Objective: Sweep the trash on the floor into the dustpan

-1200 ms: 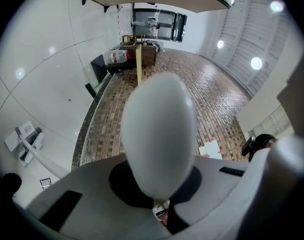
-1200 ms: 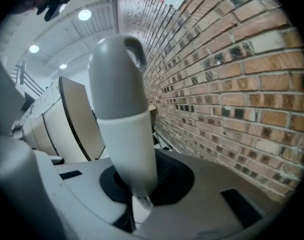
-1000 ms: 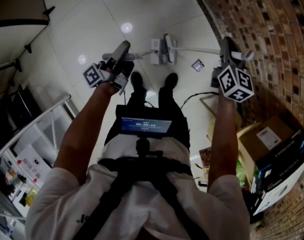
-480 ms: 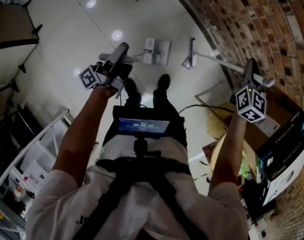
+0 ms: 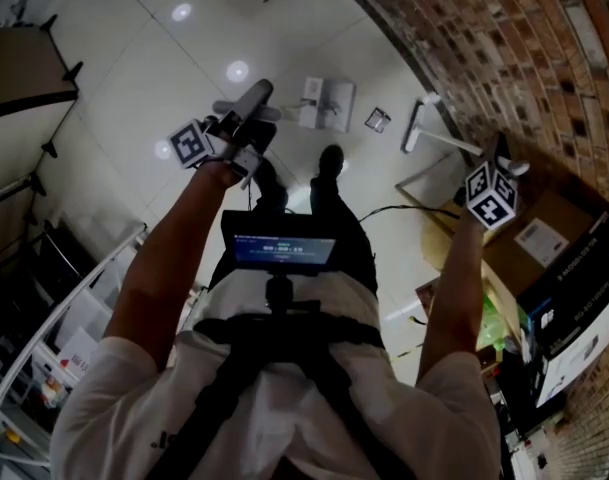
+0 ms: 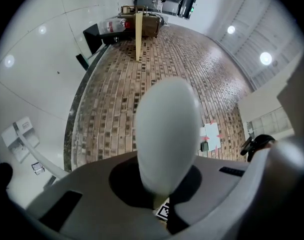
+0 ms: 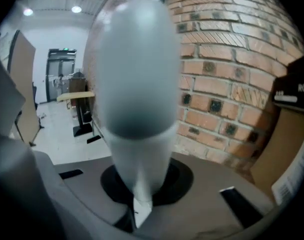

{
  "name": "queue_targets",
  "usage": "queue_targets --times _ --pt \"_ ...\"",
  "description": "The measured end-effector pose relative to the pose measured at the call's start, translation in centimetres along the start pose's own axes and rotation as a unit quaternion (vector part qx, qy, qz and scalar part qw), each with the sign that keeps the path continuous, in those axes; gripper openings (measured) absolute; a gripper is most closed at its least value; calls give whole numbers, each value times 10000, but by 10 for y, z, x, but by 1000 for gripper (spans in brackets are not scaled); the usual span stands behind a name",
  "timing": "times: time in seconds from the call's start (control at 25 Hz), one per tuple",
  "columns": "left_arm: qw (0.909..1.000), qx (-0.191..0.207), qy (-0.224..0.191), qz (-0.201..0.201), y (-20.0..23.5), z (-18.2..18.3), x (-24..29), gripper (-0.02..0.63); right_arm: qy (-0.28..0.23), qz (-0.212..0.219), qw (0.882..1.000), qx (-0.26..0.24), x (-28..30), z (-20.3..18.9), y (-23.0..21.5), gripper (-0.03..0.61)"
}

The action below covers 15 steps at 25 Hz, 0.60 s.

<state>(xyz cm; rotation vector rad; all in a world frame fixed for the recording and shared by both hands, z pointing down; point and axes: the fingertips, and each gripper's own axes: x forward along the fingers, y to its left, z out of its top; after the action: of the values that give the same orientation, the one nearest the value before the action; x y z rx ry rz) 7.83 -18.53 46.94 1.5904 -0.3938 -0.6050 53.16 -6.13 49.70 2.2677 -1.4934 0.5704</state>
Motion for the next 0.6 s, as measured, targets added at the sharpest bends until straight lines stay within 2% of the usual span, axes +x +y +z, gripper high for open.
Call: queue_targets --times 0.12,0.2,0.28,0.6 --pt "10000 -53 41 69 6 -3 -5 1 64 -141 9969 772 -2 -9 1 18" --pt "9999 -64 77 107 9 -5 -9 1 53 -329 9943 1015 -8 -12 2 20" --pt "9999 -88 86 114 12 -8 -11 1 43 -367 9940 1029 -11 -12 9 21" --pt "9998 -93 50 141 14 -6 -19 1 -14 211 9935 1116 -9 -1 75 25"
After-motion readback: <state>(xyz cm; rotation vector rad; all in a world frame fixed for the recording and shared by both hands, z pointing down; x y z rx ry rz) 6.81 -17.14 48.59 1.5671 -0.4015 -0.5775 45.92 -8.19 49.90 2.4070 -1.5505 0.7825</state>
